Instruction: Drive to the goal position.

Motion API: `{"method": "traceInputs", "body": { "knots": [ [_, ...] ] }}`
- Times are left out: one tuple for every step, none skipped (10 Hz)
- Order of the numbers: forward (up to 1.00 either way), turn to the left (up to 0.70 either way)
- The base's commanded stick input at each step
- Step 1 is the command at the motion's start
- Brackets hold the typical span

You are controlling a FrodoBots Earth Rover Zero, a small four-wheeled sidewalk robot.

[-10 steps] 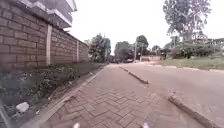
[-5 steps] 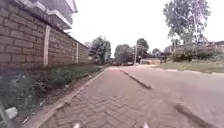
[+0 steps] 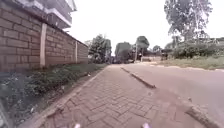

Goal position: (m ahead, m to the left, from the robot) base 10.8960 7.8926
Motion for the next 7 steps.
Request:
{"method": "traceInputs", "body": {
  "knots": [
    [0.50,0.00],
    [0.50,0.00],
    [0.50,0.00],
    [0.50,0.00],
    [0.50,0.00],
    [0.50,0.00],
    [0.50,0.00]
  ]
}}
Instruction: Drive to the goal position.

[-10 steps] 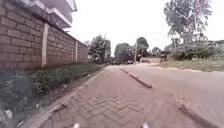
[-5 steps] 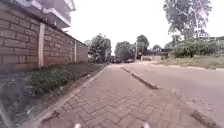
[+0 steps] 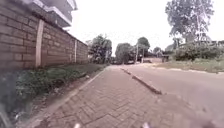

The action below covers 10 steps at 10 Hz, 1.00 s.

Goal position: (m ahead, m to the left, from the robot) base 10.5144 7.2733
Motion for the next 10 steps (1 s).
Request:
{"method": "traceInputs", "body": {
  "knots": [
    [0.50,0.00],
    [0.50,0.00],
    [0.50,0.00],
    [0.50,0.00],
    [0.50,0.00],
    [0.50,0.00],
    [0.50,0.00],
    [0.50,0.00],
    [0.50,0.00],
    [0.50,0.00]
  ]
}}
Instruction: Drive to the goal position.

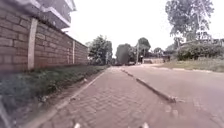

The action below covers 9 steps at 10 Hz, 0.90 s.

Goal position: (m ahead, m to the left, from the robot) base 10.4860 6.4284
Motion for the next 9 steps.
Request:
{"method": "traceInputs", "body": {
  "knots": [
    [0.50,0.00],
    [0.50,0.00],
    [0.50,0.00],
    [0.50,0.00],
    [0.50,0.00],
    [0.50,0.00],
    [0.50,0.00],
    [0.50,-0.20],
    [0.50,-0.47]
  ]
}}
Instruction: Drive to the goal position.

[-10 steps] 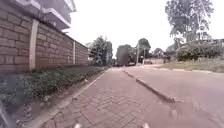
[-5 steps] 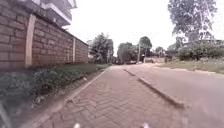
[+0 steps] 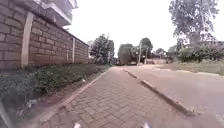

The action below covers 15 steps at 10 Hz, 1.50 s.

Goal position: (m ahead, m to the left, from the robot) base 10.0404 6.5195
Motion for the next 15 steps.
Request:
{"method": "traceInputs", "body": {
  "knots": [
    [0.50,-0.50],
    [0.50,-0.50],
    [0.50,0.00],
    [0.50,0.00],
    [0.50,0.00],
    [0.50,0.00],
    [0.50,0.00],
    [0.50,0.00],
    [0.50,0.00],
    [0.50,0.00],
    [0.50,0.00],
    [0.50,0.00],
    [0.50,0.00],
    [0.50,0.00],
    [0.50,0.00]
  ]
}}
